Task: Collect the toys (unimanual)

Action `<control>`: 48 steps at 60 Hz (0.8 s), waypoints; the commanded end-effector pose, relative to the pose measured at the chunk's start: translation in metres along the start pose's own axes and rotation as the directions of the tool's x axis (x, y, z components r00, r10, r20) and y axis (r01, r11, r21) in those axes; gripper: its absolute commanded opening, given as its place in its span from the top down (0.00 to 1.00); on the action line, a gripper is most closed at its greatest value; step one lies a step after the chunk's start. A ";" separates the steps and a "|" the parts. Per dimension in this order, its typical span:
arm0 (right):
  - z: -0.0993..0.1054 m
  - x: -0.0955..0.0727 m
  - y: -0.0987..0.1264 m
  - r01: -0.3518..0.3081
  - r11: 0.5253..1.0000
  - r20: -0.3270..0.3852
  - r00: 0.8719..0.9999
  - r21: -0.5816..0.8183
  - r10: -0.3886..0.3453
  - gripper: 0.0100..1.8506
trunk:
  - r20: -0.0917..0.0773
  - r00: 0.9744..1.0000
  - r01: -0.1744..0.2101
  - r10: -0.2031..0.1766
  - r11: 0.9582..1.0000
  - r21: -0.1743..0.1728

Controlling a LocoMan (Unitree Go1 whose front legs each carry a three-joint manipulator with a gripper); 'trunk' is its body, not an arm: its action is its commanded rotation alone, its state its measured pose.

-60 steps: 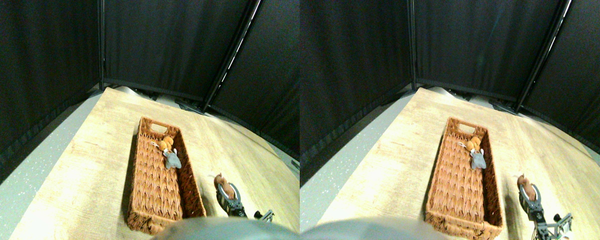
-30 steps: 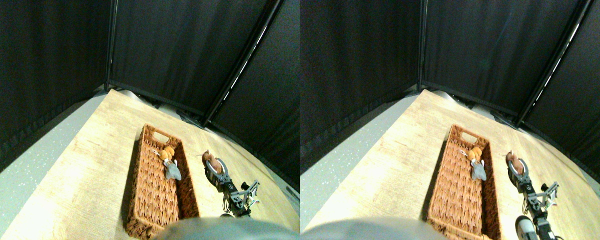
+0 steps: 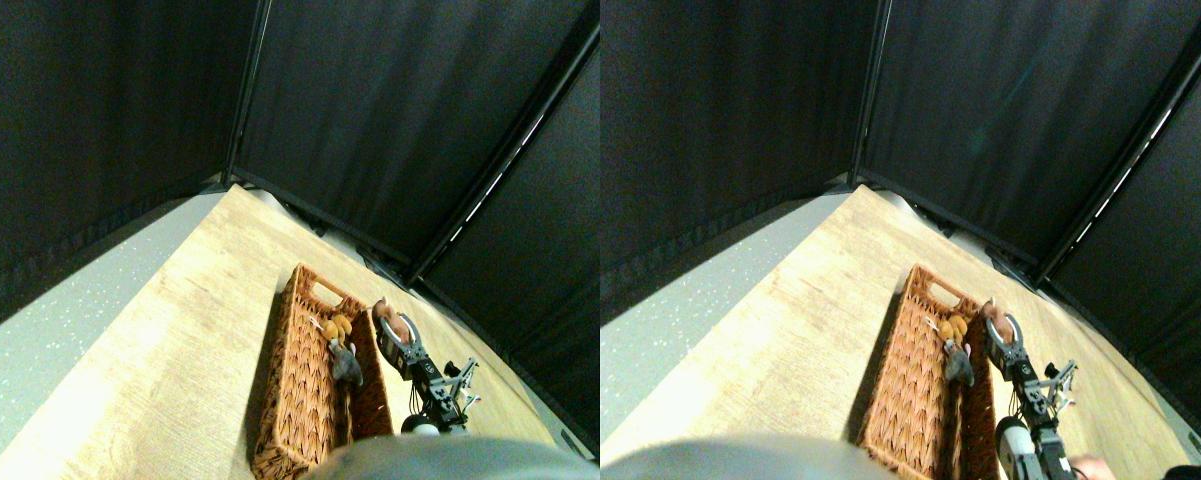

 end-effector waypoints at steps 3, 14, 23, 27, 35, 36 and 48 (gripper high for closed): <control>-0.008 0.001 0.008 -0.060 0.998 -0.029 0.998 -0.012 0.059 0.97 | -0.008 0.999 -0.037 0.037 0.999 -0.029; -0.010 0.000 0.003 -0.005 0.999 -0.015 1.000 0.050 0.005 0.97 | -0.009 0.999 -0.036 0.036 0.999 -0.022; -0.004 -0.001 0.000 0.027 1.000 -0.017 0.999 0.016 -0.027 0.53 | -0.015 1.000 -0.027 0.026 1.000 -0.006; -0.001 -0.004 -0.002 0.042 0.999 0.014 0.999 0.026 -0.043 0.48 | -0.018 1.000 -0.021 0.021 1.000 0.004; 0.011 -0.004 -0.007 0.035 0.999 0.035 0.999 0.018 -0.035 0.47 | -0.024 1.000 -0.006 0.007 1.000 0.024; 0.014 -0.005 -0.008 0.035 0.999 0.041 0.998 0.021 -0.036 0.48 | -0.024 1.000 -0.005 0.006 1.000 0.026; 0.044 -0.011 -0.020 0.058 0.998 0.158 0.986 0.020 -0.061 0.54 | -0.037 0.999 0.022 -0.019 0.998 0.067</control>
